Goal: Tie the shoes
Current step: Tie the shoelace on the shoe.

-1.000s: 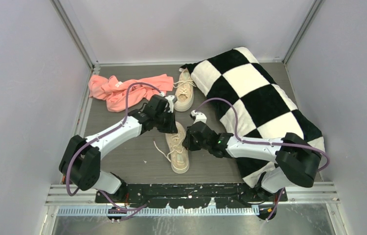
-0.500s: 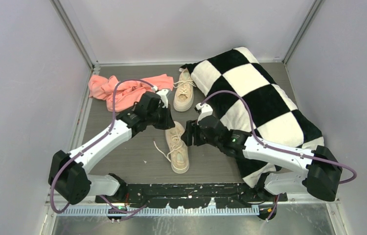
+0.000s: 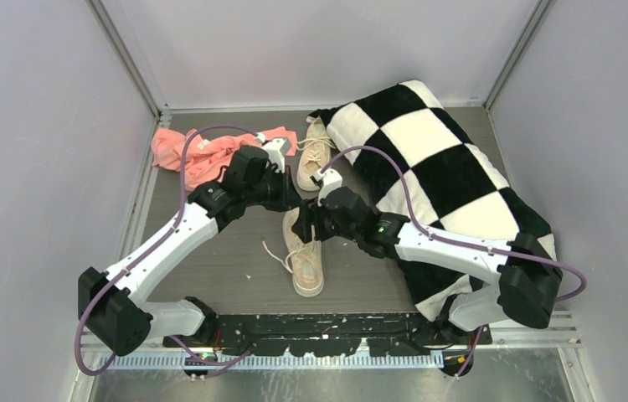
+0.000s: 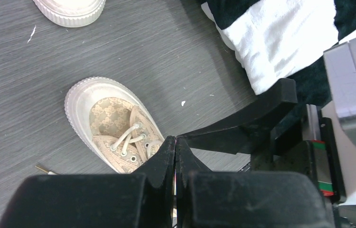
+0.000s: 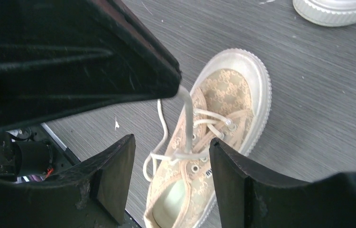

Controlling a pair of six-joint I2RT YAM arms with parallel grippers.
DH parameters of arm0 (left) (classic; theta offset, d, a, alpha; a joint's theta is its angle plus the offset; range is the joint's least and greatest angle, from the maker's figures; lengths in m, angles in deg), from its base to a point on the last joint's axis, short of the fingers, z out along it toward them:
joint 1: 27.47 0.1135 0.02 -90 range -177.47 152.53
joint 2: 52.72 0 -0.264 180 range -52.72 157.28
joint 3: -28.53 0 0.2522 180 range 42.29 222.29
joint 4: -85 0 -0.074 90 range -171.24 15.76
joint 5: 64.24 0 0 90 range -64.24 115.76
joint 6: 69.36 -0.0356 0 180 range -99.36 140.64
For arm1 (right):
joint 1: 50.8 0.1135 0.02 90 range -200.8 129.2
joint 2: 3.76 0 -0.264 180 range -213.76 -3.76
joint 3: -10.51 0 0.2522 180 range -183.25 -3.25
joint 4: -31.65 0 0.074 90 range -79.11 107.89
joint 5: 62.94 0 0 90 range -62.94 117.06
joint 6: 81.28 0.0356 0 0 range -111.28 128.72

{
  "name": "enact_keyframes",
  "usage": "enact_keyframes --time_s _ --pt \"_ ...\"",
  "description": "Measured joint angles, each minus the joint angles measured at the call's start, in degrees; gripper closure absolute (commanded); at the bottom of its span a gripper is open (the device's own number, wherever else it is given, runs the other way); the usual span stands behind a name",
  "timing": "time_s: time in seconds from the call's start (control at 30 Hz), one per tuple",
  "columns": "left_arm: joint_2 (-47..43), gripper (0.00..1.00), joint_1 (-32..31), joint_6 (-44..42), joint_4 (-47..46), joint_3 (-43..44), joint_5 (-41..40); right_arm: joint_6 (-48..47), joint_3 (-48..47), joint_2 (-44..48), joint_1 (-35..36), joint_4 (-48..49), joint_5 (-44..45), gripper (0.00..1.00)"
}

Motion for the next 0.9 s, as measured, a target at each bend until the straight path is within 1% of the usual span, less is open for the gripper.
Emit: enact_keyframes --time_s 0.07,0.1,0.13,0.17,0.23,0.27,0.3,0.43,0.57,0.67,0.8,0.87,0.9 --pt "0.0 1.0 0.0 0.2 0.2 0.0 0.3 -0.2 -0.4 -1.1 0.0 1.3 -0.3 0.4" --pt "0.0 1.0 0.0 0.2 0.2 0.0 0.6 -0.2 -0.7 -1.6 0.0 2.1 -0.4 0.43" --pt "0.0 1.0 0.0 0.3 0.2 0.0 0.8 -0.1 -0.8 -1.9 0.0 2.8 -0.4 0.49" --pt "0.0 1.0 0.0 0.3 0.2 0.1 1.0 -0.1 -1.0 -2.2 0.0 3.5 -0.3 0.57" --pt "0.0 1.0 0.0 0.3 0.3 0.2 1.3 0.1 -1.1 -2.5 0.0 5.0 -0.3 0.8" --pt "0.0 1.0 0.0 0.3 0.5 0.3 1.4 0.0 -1.2 -2.5 0.0 5.6 -0.2 0.96" --pt "0.0 1.0 0.0 0.3 0.7 0.4 1.4 0.6 -1.3 -2.6 0.0 6.2 -0.2 0.99" --pt "0.0 0.99 0.0 0.3 1.4 0.6 1.3 1.1 -1.3 -2.6 0.0 7.3 0.1 0.99" --pt "0.0 0.85 0.0 0.4 3.0 1.4 0.5 1.7 -0.5 -1.9 0.0 7.9 1.2 0.99" --pt "0.0 0.78 0.0 0.9 4.7 2.3 -1.3 2.1 2.2 0.6 0.0 7.5 3.3 0.99" --pt "-0.1 0.56 0.0 2.1 6.9 3.0 -4.2 3.0 5.5 4.5 0.0 6.5 6.1 0.99" --pt "-0.2 0.49 0.0 3.3 8.2 3.0 -6.1 3.3 7.1 6.6 0.0 5.4 7.4 0.99" --pt "-0.2 0.42 0.0 3.8 8.8 3.0 -7.0 3.6 7.8 7.5 0.0 5.0 8.0 0.99"
